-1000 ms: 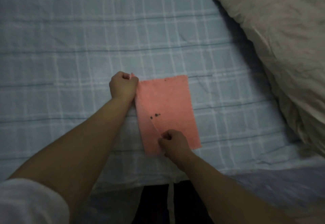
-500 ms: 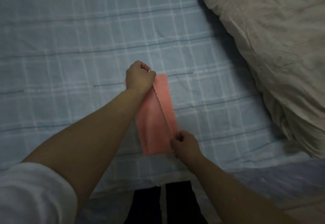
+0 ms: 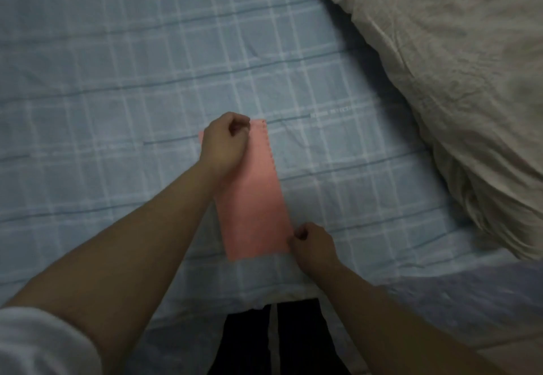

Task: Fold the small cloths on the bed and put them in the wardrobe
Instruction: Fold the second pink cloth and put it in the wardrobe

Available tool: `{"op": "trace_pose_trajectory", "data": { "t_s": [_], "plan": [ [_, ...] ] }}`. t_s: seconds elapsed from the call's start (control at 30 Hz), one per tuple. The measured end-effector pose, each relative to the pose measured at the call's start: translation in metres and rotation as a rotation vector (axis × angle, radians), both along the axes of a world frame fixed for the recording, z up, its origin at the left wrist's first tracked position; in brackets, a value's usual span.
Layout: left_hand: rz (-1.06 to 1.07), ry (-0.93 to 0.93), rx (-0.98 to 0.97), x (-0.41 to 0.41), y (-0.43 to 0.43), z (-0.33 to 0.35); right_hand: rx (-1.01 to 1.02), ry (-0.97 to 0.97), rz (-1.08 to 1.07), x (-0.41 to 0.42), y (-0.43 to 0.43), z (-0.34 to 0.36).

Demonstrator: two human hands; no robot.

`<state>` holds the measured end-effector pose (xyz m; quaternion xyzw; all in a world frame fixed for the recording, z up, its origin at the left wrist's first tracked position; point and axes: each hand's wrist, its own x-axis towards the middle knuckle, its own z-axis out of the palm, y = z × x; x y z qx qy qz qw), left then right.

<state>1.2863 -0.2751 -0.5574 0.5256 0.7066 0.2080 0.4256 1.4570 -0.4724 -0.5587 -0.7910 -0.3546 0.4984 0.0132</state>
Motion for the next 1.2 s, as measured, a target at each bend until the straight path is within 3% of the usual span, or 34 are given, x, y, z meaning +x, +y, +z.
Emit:
{"op": "trace_pose_trajectory", "data": {
  "t_s": [0.13, 0.23, 0.33, 0.47, 0.57, 0.8, 1.0, 1.1, 1.2],
  "plan": [
    [0.069, 0.137, 0.153, -0.021, -0.058, 0.008, 0.142, -0.121, 0.092, -0.004, 0.0, 0.01],
    [-0.181, 0.287, 0.266, -0.028, -0.11, 0.009, 0.324, -0.237, 0.352, -0.015, 0.009, 0.02],
    [-0.382, 0.398, 0.274, -0.031, -0.15, 0.003, 0.465, -0.215, 0.494, -0.03, 0.021, 0.023],
    [-0.471, 0.437, 0.263, -0.034, -0.175, -0.006, 0.433, -0.2, 0.7, -0.043, 0.026, 0.01],
    [-0.528, 0.448, 0.259, -0.042, -0.186, -0.013, 0.368, -0.197, 0.742, -0.043, 0.021, -0.003],
    [-0.527, 0.41, 0.205, -0.05, -0.202, -0.011, 0.367, -0.211, 0.72, -0.045, 0.019, -0.002],
    [-0.17, 0.346, 0.081, -0.062, -0.216, -0.006, 0.496, -0.299, 0.642, -0.046, 0.018, 0.01],
    [-0.204, 0.361, -0.062, -0.064, -0.221, -0.013, 0.445, -0.232, 0.769, -0.045, 0.01, 0.004],
    [-0.221, 0.388, -0.077, -0.062, -0.221, -0.018, 0.389, -0.205, 0.78, -0.048, 0.007, -0.001]
  ]
}}
